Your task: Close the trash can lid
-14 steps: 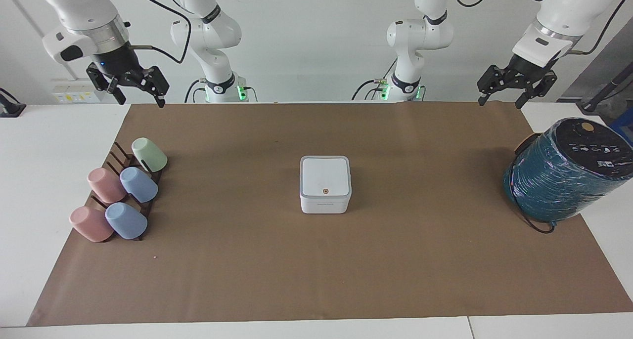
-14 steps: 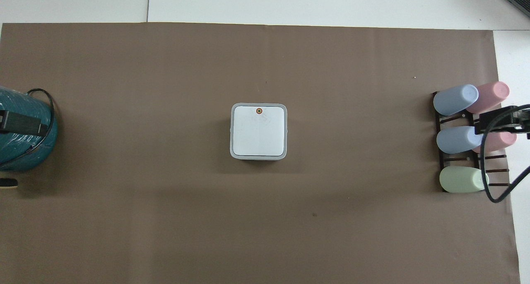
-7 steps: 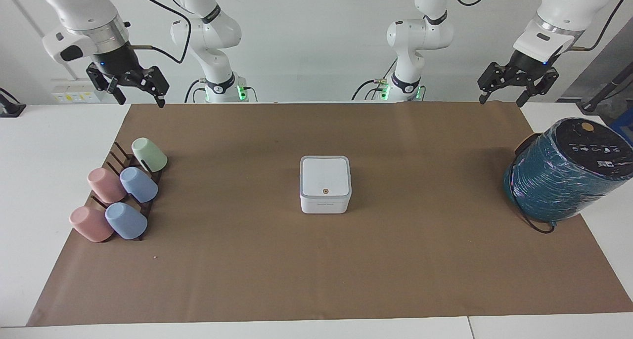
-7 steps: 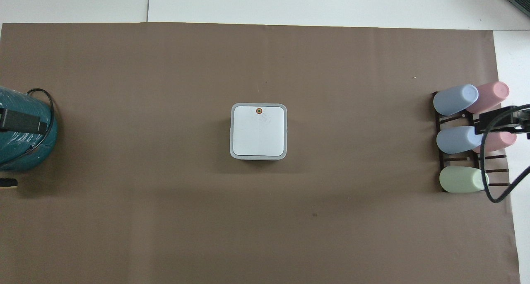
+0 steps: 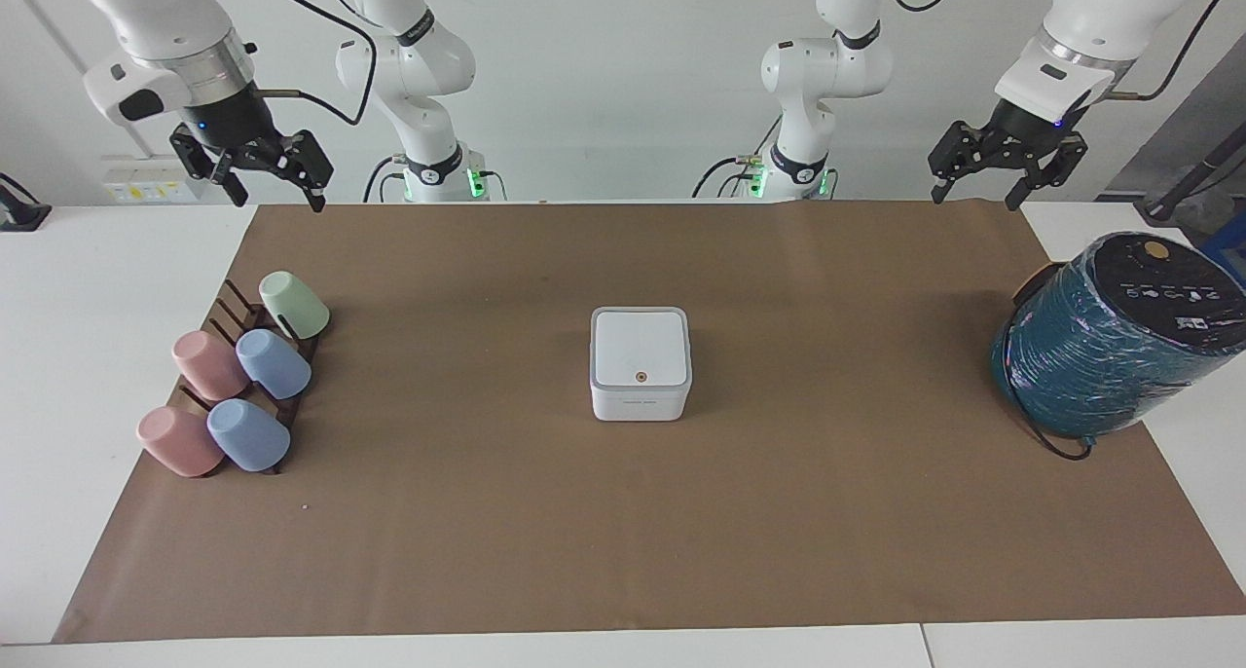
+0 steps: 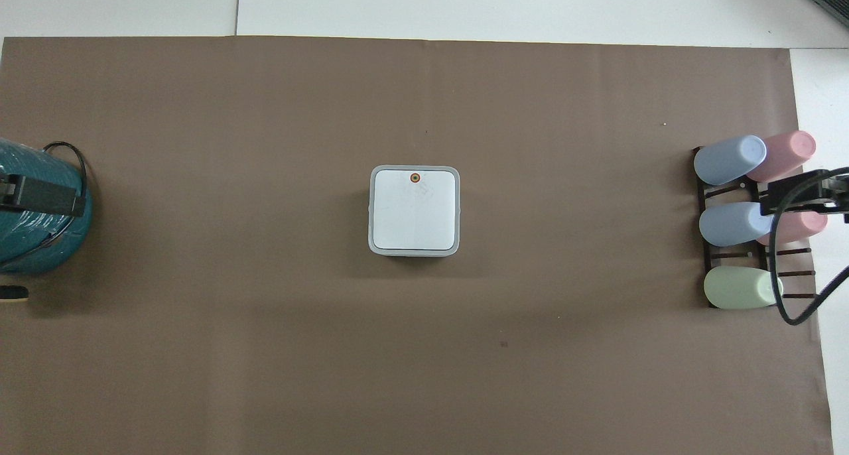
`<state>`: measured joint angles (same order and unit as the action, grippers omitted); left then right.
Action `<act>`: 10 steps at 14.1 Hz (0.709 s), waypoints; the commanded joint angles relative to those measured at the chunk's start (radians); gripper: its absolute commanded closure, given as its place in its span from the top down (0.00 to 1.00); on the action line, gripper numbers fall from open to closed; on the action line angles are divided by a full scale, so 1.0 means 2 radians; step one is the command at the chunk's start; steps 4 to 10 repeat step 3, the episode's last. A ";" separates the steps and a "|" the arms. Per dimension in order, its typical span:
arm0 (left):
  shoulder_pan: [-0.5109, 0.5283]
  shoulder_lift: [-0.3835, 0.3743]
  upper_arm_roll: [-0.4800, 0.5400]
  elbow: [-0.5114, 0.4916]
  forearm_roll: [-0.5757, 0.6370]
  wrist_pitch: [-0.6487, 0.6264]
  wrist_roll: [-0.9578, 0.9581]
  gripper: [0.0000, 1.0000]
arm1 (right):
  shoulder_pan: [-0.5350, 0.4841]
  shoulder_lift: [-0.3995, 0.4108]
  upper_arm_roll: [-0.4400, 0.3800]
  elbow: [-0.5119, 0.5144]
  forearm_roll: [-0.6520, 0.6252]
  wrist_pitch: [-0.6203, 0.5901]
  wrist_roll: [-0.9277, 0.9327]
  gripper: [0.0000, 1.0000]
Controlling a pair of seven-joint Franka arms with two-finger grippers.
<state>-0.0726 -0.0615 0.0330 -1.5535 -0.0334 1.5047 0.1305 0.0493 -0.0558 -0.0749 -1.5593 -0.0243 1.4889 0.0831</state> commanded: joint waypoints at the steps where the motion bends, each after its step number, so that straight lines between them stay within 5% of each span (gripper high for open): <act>1: 0.009 0.003 -0.007 0.011 -0.009 -0.014 -0.002 1.00 | -0.003 -0.008 0.003 -0.006 0.009 -0.005 0.003 1.00; 10: 0.010 0.002 -0.007 0.008 -0.009 -0.014 -0.002 1.00 | -0.003 -0.008 0.003 -0.007 0.009 -0.005 0.003 1.00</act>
